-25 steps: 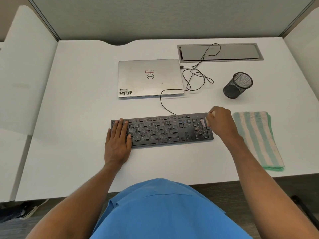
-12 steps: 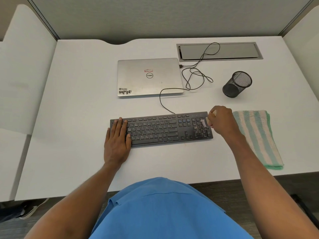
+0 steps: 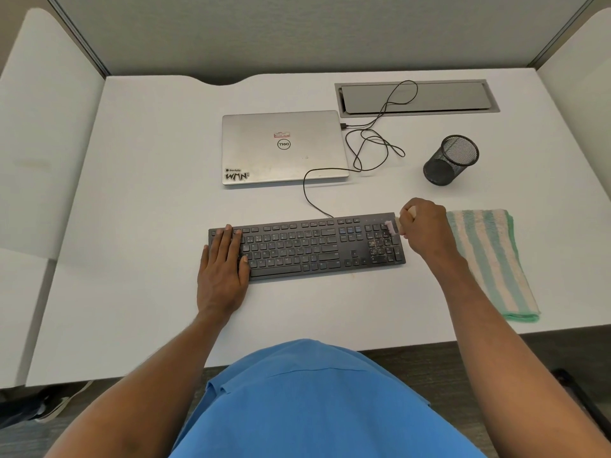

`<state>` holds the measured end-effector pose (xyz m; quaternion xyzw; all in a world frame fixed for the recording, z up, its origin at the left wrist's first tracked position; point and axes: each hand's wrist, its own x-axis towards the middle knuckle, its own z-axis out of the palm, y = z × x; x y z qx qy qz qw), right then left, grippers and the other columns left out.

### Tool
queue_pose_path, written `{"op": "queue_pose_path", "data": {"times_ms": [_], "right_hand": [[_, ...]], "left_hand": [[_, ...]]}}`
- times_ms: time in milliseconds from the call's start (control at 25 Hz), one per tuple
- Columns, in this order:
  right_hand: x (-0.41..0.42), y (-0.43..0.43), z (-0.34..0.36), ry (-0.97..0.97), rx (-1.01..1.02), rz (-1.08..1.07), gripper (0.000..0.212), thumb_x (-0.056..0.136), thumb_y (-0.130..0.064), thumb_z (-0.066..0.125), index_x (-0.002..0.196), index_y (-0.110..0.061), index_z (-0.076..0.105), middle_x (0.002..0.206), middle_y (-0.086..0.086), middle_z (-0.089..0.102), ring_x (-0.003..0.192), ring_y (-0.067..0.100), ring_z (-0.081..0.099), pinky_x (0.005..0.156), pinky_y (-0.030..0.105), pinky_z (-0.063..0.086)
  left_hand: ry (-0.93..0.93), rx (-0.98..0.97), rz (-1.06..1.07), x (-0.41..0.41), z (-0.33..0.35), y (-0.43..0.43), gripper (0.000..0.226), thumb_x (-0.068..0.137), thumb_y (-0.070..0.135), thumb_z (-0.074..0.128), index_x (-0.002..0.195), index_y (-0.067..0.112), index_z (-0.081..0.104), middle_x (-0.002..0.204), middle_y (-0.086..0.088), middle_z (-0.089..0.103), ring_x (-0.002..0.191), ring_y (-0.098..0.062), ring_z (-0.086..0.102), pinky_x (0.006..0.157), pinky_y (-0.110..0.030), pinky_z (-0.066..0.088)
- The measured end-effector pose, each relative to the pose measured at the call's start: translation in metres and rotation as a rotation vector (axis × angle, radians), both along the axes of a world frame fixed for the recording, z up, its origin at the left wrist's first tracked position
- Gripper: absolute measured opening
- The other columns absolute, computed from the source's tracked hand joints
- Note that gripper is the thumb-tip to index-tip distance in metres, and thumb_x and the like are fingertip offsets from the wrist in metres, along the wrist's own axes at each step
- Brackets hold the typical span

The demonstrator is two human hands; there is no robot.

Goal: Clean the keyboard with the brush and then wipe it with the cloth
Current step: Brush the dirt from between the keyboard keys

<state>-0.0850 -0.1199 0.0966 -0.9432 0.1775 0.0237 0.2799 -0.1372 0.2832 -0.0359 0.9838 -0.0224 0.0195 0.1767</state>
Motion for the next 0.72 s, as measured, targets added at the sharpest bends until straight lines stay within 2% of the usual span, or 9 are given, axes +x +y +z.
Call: {"op": "queue_pose_path", "data": {"times_ms": [80, 160, 360, 480, 640, 720], "right_hand": [[0.0, -0.005, 0.001, 0.058, -0.015, 0.018, 0.017, 0.095, -0.011, 0.055, 0.083, -0.01, 0.068, 0.073, 0.011, 0.07, 0.064, 0.026, 0.069, 0.06, 0.045, 0.061], [0.0, -0.007, 0.006, 0.113, -0.077, 0.04, 0.018, 0.093, -0.01, 0.056, 0.081, -0.007, 0.069, 0.073, 0.012, 0.071, 0.063, 0.026, 0.067, 0.059, 0.04, 0.06], [0.0, -0.002, 0.004, -0.023, 0.014, 0.006, 0.017, 0.096, -0.018, 0.056, 0.084, -0.015, 0.066, 0.074, 0.008, 0.071, 0.066, 0.024, 0.069, 0.059, 0.039, 0.06], [-0.008, 0.003, 0.001, -0.01, 0.037, 0.011, 0.016, 0.098, -0.017, 0.055, 0.085, -0.016, 0.065, 0.071, 0.005, 0.071, 0.062, 0.018, 0.069, 0.056, 0.036, 0.059], [-0.009, -0.002, 0.002, 0.105, 0.005, 0.027, 0.016, 0.093, -0.009, 0.055, 0.082, -0.01, 0.068, 0.067, 0.01, 0.071, 0.063, 0.027, 0.07, 0.063, 0.043, 0.062], [-0.006, -0.005, 0.006, 0.128, -0.001, 0.041, 0.017, 0.092, -0.008, 0.056, 0.08, -0.01, 0.068, 0.066, 0.011, 0.07, 0.062, 0.028, 0.071, 0.06, 0.041, 0.061]], "left_hand": [[-0.001, -0.001, 0.0, 0.0, 0.0, 0.0, 0.062, 0.109, 0.037, 0.028, 0.168, 0.02, 0.026, 0.176, 0.0, 0.02, 0.163, -0.018, 0.012, 0.132, -0.049, 0.015], [0.001, 0.0, 0.0, 0.0, 0.0, 0.0, 0.062, 0.109, 0.037, 0.028, 0.168, 0.02, 0.026, 0.176, 0.0, 0.02, 0.163, -0.018, 0.011, 0.132, -0.049, 0.015], [-0.007, -0.001, 0.001, 0.001, -0.001, 0.001, 0.061, 0.109, 0.037, 0.028, 0.168, 0.02, 0.026, 0.176, 0.0, 0.02, 0.163, -0.018, 0.012, 0.132, -0.048, 0.016], [-0.004, 0.005, 0.001, 0.0, -0.001, 0.0, 0.061, 0.109, 0.037, 0.028, 0.168, 0.021, 0.025, 0.176, 0.001, 0.019, 0.163, -0.017, 0.011, 0.132, -0.048, 0.016], [-0.002, 0.003, 0.002, 0.0, -0.001, 0.0, 0.061, 0.109, 0.037, 0.028, 0.168, 0.021, 0.025, 0.176, 0.001, 0.019, 0.164, -0.016, 0.01, 0.132, -0.049, 0.015], [-0.004, 0.001, 0.004, 0.0, -0.001, 0.001, 0.062, 0.109, 0.038, 0.027, 0.168, 0.021, 0.025, 0.176, 0.0, 0.019, 0.164, -0.017, 0.01, 0.132, -0.049, 0.015]]}}
